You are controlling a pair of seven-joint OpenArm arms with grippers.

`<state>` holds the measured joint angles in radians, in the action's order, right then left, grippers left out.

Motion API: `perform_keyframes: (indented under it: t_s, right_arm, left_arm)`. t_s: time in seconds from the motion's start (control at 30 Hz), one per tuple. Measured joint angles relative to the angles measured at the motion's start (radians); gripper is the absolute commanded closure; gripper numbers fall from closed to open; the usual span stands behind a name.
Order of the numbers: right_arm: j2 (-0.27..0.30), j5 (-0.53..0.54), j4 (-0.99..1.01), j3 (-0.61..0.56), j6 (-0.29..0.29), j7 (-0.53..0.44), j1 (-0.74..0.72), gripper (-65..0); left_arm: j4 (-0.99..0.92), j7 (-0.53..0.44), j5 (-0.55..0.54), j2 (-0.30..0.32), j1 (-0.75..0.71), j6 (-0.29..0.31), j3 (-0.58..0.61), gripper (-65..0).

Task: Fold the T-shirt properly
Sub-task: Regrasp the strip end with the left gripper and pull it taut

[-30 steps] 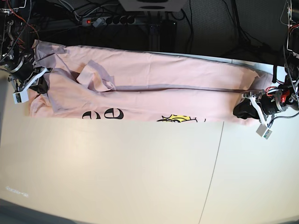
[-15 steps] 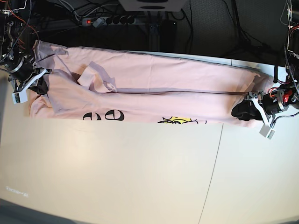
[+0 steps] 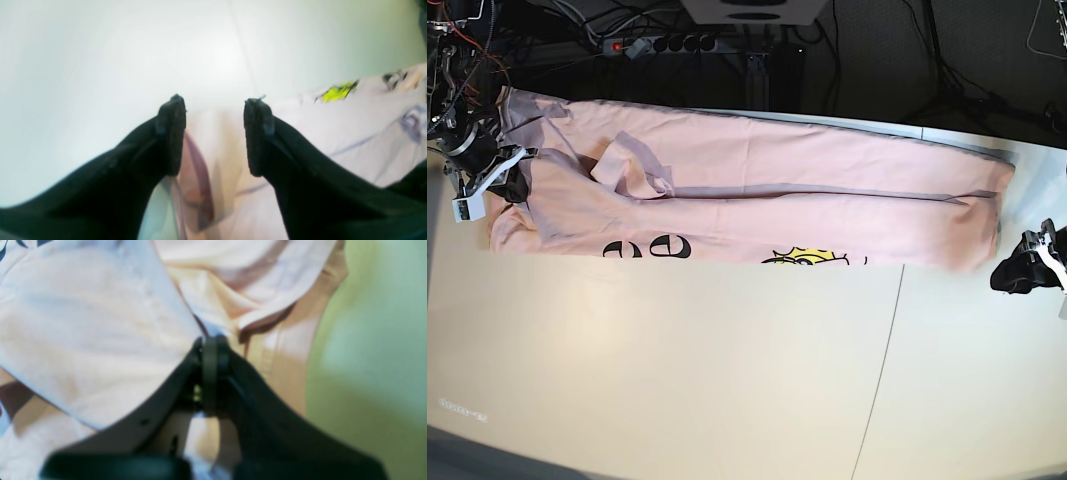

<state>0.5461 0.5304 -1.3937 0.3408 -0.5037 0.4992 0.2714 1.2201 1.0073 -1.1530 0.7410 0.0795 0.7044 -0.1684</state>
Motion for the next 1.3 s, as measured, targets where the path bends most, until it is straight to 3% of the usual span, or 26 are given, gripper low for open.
perform_keyframes:
  t_s: [0.1, 0.23, 0.27, 0.53, 0.77, 1.3]
  right_arm:
    - [0.000, 0.000, 0.000, 0.000, 0.000, 0.002, 0.000, 0.0]
    - [0.000, 0.000, 0.000, 0.000, 0.000, 0.002, 0.000, 0.0]
    - [0.000, 0.000, 0.000, 0.000, 0.000, 0.002, 0.000, 0.0]
    - [0.001, 0.000, 0.000, 0.000, 0.000, 0.002, 0.000, 0.0]
    - [0.002, 0.000, 0.000, 0.000, 0.000, 0.002, 0.000, 0.0]
    - [0.002, 0.000, 0.000, 0.000, 0.000, 0.006, 0.000, 0.0]
  left_arm:
    - [-0.002, -0.005, 0.035, 0.007, -0.035, 0.000, 0.001, -31.8]
    - [-0.029, -0.001, 0.054, 0.005, -0.092, 0.000, 0.003, -44.8]
    - [-0.042, -0.004, 0.056, 0.005, -0.100, 0.000, 0.003, -45.5]
    - [-0.150, -0.045, 0.087, 0.005, -0.102, 0.000, 0.003, -45.5]
    - [-0.180, -0.057, 0.026, 0.007, -0.116, -0.001, 0.000, -45.5]
    - [-0.182, 0.024, -0.111, 0.043, -0.129, -0.001, 0.000, -45.5]
